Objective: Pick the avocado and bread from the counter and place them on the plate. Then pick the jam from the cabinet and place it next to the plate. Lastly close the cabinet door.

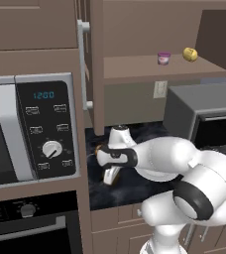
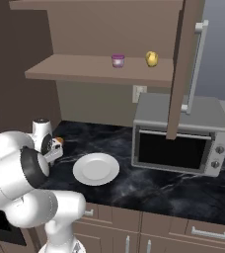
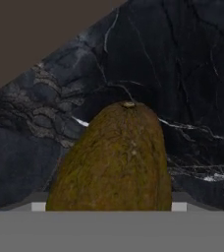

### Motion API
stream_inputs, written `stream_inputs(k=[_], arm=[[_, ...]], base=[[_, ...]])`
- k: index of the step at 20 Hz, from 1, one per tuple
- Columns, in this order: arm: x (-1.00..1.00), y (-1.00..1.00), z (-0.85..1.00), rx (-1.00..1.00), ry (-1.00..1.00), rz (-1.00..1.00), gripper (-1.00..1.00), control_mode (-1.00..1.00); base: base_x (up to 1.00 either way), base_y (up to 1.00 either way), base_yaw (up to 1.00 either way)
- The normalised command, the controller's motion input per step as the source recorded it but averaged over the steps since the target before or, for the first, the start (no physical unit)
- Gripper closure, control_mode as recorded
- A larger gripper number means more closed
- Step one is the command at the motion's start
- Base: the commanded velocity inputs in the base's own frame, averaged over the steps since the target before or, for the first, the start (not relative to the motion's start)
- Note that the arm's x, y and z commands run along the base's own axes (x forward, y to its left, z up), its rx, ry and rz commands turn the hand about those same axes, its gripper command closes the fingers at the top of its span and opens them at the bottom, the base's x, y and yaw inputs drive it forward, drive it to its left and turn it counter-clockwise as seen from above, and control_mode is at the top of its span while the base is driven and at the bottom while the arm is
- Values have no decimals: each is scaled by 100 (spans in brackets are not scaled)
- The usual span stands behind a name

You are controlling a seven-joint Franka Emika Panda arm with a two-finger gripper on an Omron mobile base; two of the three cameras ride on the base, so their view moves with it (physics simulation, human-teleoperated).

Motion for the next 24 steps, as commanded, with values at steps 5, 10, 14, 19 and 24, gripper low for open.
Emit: stream_inputs(k=[5, 10, 14, 19, 24], arm=[[0, -40, 73, 0, -1, 0, 100, -100], [0, -66, 33, -5, 2, 0, 100, -100], [7, -72, 1, -5, 0, 0, 100, -100], [31, -73, 0, -2, 0, 0, 100, -100], [41, -63, 0, 0, 0, -3, 100, -100]], base=[[0, 0, 0], [0, 0, 0], [0, 0, 0], [0, 0, 0], [0, 0, 0]])
